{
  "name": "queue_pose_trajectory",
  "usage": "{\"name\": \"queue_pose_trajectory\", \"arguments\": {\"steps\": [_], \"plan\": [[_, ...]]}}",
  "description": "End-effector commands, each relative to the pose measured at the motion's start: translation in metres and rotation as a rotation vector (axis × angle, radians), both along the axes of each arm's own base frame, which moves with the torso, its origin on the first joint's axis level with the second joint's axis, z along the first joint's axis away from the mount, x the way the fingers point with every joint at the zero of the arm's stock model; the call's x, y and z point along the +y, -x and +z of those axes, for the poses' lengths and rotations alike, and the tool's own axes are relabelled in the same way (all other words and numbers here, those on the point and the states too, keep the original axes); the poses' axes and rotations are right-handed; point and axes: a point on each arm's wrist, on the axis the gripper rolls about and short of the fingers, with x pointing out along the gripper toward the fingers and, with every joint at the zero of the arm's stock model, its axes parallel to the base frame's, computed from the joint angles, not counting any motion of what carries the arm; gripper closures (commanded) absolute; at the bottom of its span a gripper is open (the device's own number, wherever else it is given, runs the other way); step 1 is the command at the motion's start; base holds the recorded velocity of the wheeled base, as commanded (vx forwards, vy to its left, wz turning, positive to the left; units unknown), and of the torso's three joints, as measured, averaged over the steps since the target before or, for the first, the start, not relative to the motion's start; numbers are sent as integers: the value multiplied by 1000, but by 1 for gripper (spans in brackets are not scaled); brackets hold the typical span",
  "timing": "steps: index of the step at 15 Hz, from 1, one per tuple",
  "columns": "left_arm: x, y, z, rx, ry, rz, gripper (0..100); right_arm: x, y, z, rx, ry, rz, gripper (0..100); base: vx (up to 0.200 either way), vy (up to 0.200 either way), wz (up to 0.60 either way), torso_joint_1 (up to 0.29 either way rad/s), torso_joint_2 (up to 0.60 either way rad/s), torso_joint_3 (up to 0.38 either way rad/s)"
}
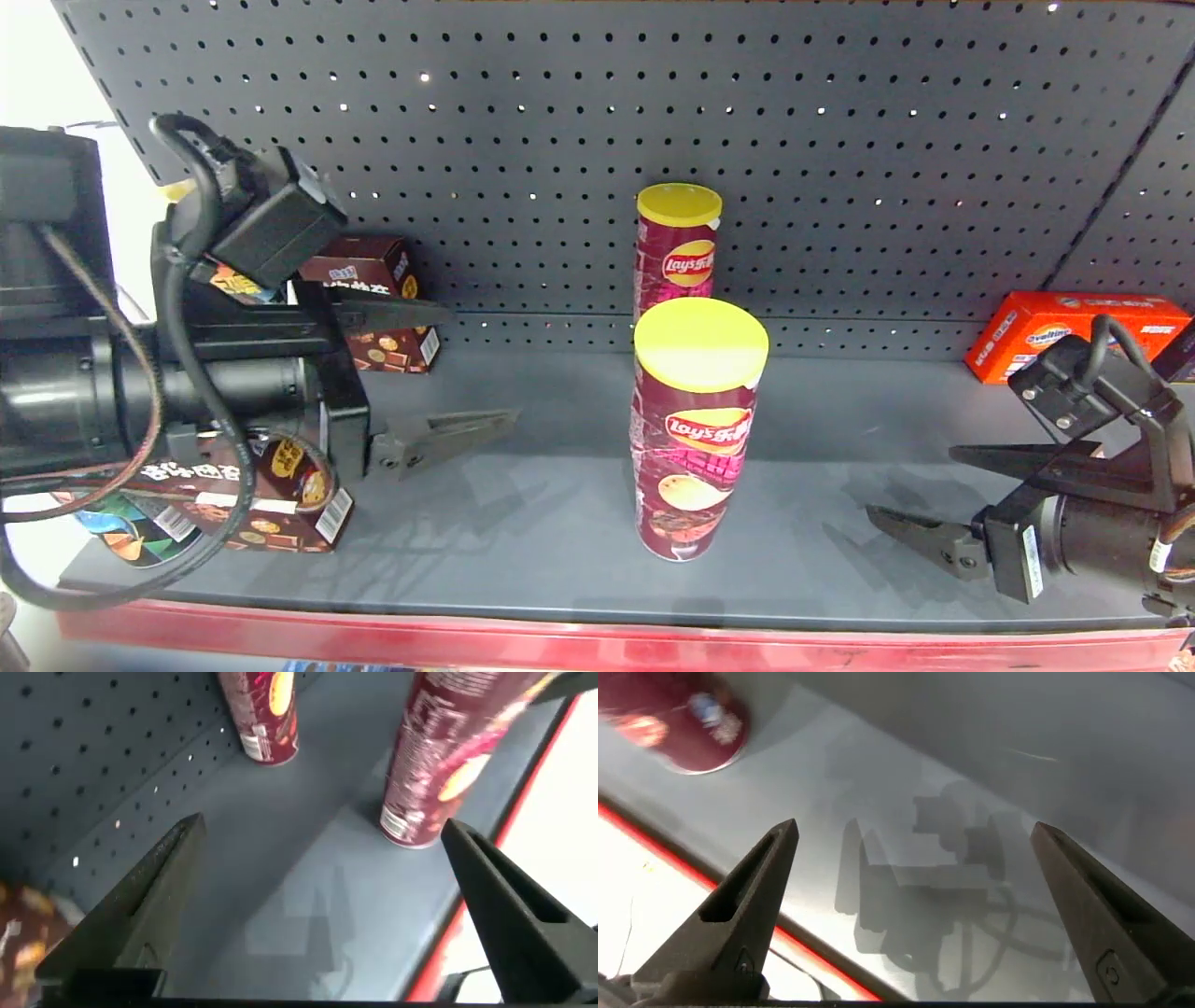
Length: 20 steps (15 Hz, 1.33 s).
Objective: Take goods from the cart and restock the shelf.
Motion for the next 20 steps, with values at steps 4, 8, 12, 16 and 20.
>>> {"name": "queue_pose_trajectory", "arguments": {"steps": [4,8,12,16,20], "plan": [[-27,-30,-9,33,-32,-33,0,-2,-1,-1,2,0,-10,0,0,0,0,0,0,0],[-42,-36,-16,52,-51,-57,0,-3,-2,0,3,-1,-13,0,0,0,0,0,0,0],[-46,-42,-23,70,-62,-58,0,-3,-2,0,3,-1,-13,0,0,0,0,0,0,0],[-48,-46,-29,81,-76,-50,0,-4,-2,0,0,-3,-20,0,0,0,0,0,0,0],[-51,-53,-33,65,-107,-48,0,-5,-2,1,-3,-4,-21,0,0,0,0,0,0,0]]}}
